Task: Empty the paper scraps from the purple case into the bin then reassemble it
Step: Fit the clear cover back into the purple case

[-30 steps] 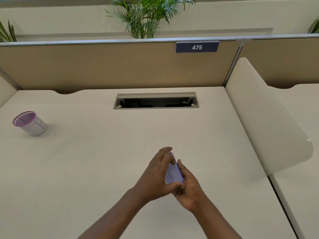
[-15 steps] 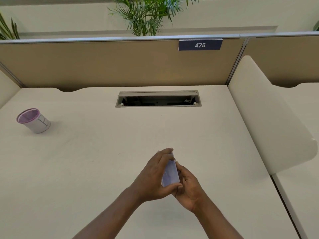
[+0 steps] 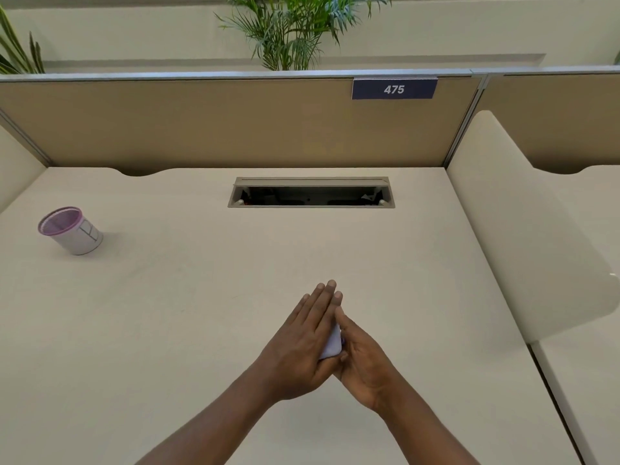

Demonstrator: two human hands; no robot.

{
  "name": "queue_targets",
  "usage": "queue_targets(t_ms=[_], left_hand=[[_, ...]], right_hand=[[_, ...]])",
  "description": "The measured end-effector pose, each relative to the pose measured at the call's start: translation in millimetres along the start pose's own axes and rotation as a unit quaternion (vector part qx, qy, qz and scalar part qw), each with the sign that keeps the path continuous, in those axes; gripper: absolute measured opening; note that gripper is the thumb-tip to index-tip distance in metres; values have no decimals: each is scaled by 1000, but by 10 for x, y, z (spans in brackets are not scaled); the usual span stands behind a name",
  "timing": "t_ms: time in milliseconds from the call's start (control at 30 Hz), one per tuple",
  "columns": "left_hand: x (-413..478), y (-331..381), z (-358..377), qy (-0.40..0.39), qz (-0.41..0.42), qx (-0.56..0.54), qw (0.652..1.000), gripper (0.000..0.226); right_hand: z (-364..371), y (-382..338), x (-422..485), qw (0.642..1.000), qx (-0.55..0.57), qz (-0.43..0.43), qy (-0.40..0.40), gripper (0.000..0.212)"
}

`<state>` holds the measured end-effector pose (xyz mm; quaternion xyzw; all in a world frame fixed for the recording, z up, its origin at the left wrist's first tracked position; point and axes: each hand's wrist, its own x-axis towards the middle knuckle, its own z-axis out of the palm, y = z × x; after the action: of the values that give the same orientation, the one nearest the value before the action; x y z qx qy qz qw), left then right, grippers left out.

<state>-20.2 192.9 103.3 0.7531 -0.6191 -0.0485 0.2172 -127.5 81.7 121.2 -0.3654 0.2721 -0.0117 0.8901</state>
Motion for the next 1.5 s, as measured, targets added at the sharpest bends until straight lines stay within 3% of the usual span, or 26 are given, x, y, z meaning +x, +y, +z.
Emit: queue_targets(t_ms=[133, 233, 333, 400, 533, 700, 767, 933, 1033, 1167, 1267, 1500], left_hand=[[-1, 46, -35, 18, -1, -41, 999, 82], [18, 37, -133, -42, -12, -94, 995, 102], [15, -27, -283, -94, -48, -228, 968, 109], [35, -66, -365, -80, -108, -308, 942, 97], [145, -70, -411, 26, -194, -302, 933, 51], [223, -64, -463, 34, -247, -358, 900, 13], [251, -89, -502, 16, -271, -389, 880, 6], [262, -158, -604, -10, -300, -447, 843, 14], [254, -205, -657, 7, -316, -465, 827, 14], [236, -222, -661, 92, -364, -503, 778, 12], [201, -219, -591, 121, -388, -511, 758, 9], [141, -208, -391, 144, -404, -439, 789, 13]], right_hand=[[-9, -24, -38, 999, -30, -13, -32, 58], [-63, -57, -50, 995, -60, -20, -81, 58], [-107, -77, -53, 992, -58, -20, -112, 63], [-135, -60, -45, 993, -50, -13, -102, 74], [-138, 2, -33, 991, -97, -22, -94, 86], [-55, 50, -84, 978, -170, -43, -111, 75], [-52, 55, -106, 979, -167, -34, -111, 74], [-59, 41, -130, 982, -154, -21, -108, 72], [-80, 35, -112, 989, -123, -32, -79, 65], [-114, 3, -71, 996, -56, -63, 28, 39], [-135, -40, -32, 992, -65, -82, 74, 27], [-104, -75, 36, 977, -100, -138, 125, 20]])
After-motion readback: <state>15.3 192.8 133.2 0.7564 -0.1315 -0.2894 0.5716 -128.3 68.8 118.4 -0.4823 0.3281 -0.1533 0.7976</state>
